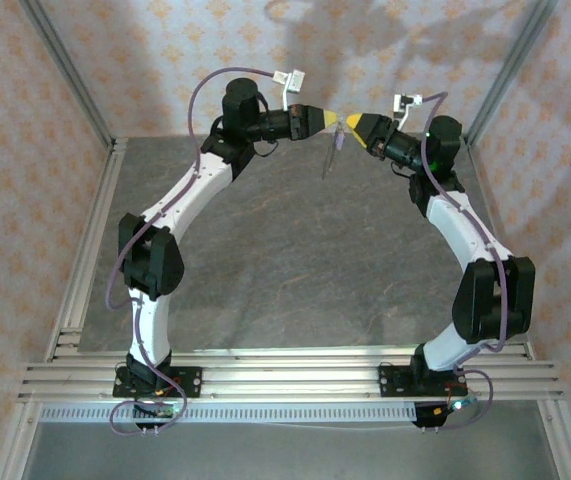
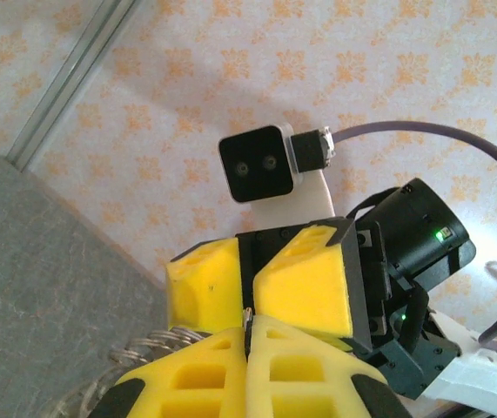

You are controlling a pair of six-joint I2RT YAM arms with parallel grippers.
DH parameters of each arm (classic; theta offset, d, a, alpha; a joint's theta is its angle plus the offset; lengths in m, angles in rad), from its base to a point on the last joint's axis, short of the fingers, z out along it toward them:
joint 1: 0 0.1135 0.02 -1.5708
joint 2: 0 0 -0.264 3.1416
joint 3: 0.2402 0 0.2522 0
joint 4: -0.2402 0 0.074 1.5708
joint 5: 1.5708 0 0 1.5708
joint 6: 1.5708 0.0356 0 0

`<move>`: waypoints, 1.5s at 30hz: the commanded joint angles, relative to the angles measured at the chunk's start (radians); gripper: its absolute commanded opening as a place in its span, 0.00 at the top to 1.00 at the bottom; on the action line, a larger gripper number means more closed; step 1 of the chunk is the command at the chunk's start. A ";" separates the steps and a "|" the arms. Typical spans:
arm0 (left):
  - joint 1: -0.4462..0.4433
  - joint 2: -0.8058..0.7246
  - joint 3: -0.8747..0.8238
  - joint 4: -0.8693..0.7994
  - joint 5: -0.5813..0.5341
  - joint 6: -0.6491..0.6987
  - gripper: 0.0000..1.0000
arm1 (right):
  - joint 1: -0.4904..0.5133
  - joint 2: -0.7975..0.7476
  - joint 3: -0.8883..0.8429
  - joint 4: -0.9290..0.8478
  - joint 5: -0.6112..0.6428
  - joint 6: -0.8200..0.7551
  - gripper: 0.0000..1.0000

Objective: Put the keys on the keyring

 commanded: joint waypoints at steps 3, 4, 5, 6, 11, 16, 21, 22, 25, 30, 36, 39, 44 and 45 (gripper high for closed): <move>0.006 -0.072 -0.017 0.127 -0.025 -0.045 1.00 | 0.002 -0.071 -0.044 0.112 0.031 0.028 0.60; 0.006 -0.072 -0.019 0.131 -0.027 -0.046 1.00 | 0.006 -0.072 -0.048 0.116 0.032 0.029 0.60; 0.006 -0.072 -0.018 0.135 -0.027 -0.051 1.00 | 0.011 -0.075 -0.051 0.117 0.034 0.028 0.59; 0.007 -0.072 -0.018 0.139 -0.027 -0.053 1.00 | 0.013 -0.075 -0.052 0.118 0.034 0.028 0.60; 0.005 -0.073 -0.020 0.153 -0.025 -0.065 1.00 | 0.029 -0.066 -0.043 0.110 0.059 0.022 0.60; 0.005 -0.076 -0.022 0.154 -0.022 -0.065 1.00 | 0.030 -0.042 -0.023 0.121 0.082 0.036 0.61; 0.005 -0.077 -0.024 0.153 -0.019 -0.064 1.00 | 0.031 -0.026 -0.009 0.150 0.083 0.063 0.65; 0.005 -0.075 -0.024 0.152 -0.019 -0.063 1.00 | 0.032 -0.026 -0.007 0.152 0.081 0.064 0.65; 0.005 -0.075 -0.022 0.153 -0.019 -0.063 1.00 | 0.036 -0.028 -0.001 0.153 0.080 0.068 0.66; 0.005 -0.075 -0.024 0.155 -0.017 -0.065 1.00 | 0.045 -0.028 0.009 0.152 0.078 0.066 0.68; 0.005 -0.076 -0.024 0.157 -0.018 -0.066 1.00 | 0.059 -0.016 0.023 0.129 0.080 0.053 0.73; 0.005 -0.078 -0.023 0.159 -0.019 -0.066 1.00 | 0.064 -0.003 0.029 0.119 0.079 0.048 0.80; 0.005 -0.076 -0.021 0.160 -0.021 -0.068 1.00 | 0.074 0.007 0.031 0.116 0.062 0.044 0.97; 0.005 -0.077 -0.020 0.162 -0.021 -0.069 1.00 | 0.077 0.008 0.029 0.113 0.057 0.040 1.00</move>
